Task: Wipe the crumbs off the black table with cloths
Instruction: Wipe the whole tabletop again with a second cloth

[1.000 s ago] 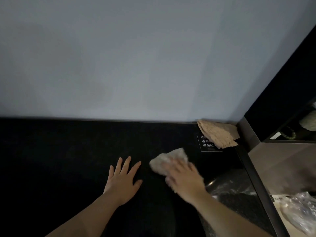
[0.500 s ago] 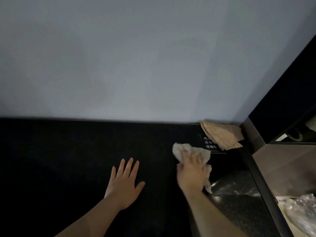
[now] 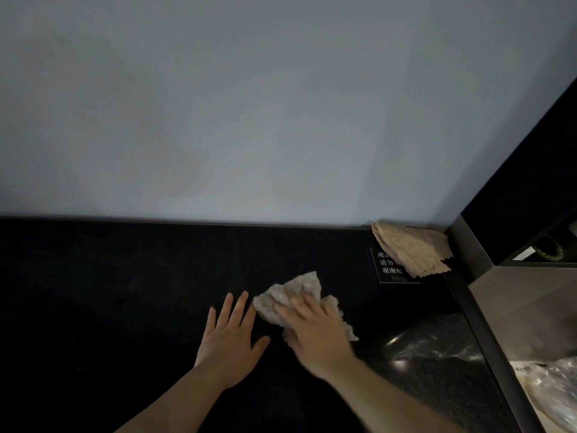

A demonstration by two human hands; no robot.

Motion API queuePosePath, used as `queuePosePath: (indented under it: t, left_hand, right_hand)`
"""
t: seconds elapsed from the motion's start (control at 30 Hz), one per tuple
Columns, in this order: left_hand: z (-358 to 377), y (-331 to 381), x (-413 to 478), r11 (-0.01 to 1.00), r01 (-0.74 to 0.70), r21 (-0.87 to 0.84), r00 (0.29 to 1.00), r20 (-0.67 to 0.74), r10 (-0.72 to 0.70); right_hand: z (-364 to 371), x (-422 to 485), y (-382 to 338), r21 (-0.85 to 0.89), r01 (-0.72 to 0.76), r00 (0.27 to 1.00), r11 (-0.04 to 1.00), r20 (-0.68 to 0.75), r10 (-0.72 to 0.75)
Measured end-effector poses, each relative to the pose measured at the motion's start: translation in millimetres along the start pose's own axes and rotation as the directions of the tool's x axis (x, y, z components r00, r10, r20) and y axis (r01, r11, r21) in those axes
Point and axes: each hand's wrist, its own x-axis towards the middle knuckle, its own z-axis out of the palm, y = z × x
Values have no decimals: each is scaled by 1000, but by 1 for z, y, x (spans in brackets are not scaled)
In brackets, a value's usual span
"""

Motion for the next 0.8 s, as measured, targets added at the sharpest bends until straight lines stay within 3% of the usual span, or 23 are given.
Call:
queuePosePath:
  t: [0.03,0.07,0.1,0.13,0.17,0.2,0.23,0.3,0.37,0.4,0.47,0.5,0.53,0.57,0.6,0.67,0.73,0.77,0.8]
  left_hand:
    - [-1,0,0,1000,-1,-7,1000,6,1]
    - [-1,-1,1,1000,-2,-15,1000,7,2]
    - [-1,-1,1,1000,-4,-18,1000,5,5]
    - [-1,-1,1,1000,-7,-19,1000,1,7]
    - [0,-1,1,1000,-9,-16,1000,-3,9]
    - [0,-1,1,1000,-12,-13,1000,-7,12]
    - [0,-2,1,1000,-14,-9,1000,-11,14]
    - [-1,-2,1,1000,-19,-1,1000,-17,19]
    - [-2,-4,0,1000,-28,-9,1000,-10,28]
    - [-3,-5,1,999,-22,-23,1000,-4,22]
    - [-5,-8,2,999,13,-37,1000,4,-13]
    - [-7,-10,3,998,36,-44,999,6,-35]
    - [-8,-12,7,997,52,-57,999,10,-51]
    - [-11,-13,11,996,59,-73,998,17,-58]
    - [-15,-13,15,994,63,-92,998,23,-61]
    - [-24,-13,26,990,73,-122,997,34,-70]
    - [-29,-14,34,990,77,-120,996,44,-73]
    - [-29,-14,36,990,76,-118,996,47,-71]
    - [-28,-14,36,990,74,-116,997,47,-69]
  right_hand:
    - [-5,-1,19,-30,18,999,999,-31,-19]
    - [-7,-1,41,-52,-75,990,996,-128,68]
    - [-10,-1,62,-22,-283,937,959,-219,272]
    - [-15,1,73,43,-498,839,866,-227,494]
    - [-15,5,71,82,-649,737,756,-180,652]
    - [-13,11,58,82,-700,697,709,-137,704]
    - [-10,15,40,76,-654,741,753,-140,657]
    - [2,12,8,8,-291,943,957,-167,288]
    - [4,7,17,-101,31,996,994,-74,-39]
    - [-3,9,34,-141,30,997,990,-61,-39]
    - [-16,17,69,-100,-284,954,954,-128,271]
    - [-19,20,77,-2,-504,857,864,-125,500]
    - [-22,24,72,57,-636,763,770,-106,638]
    - [-22,29,57,51,-662,742,747,-96,664]
    - [-19,31,38,28,-605,792,796,-84,605]
    - [-8,28,4,2,-298,954,955,-11,298]
    - [-8,24,14,-68,-30,998,997,56,34]
    - [-12,27,35,-133,-10,999,991,45,16]
    - [-16,31,60,-187,-89,995,978,17,94]
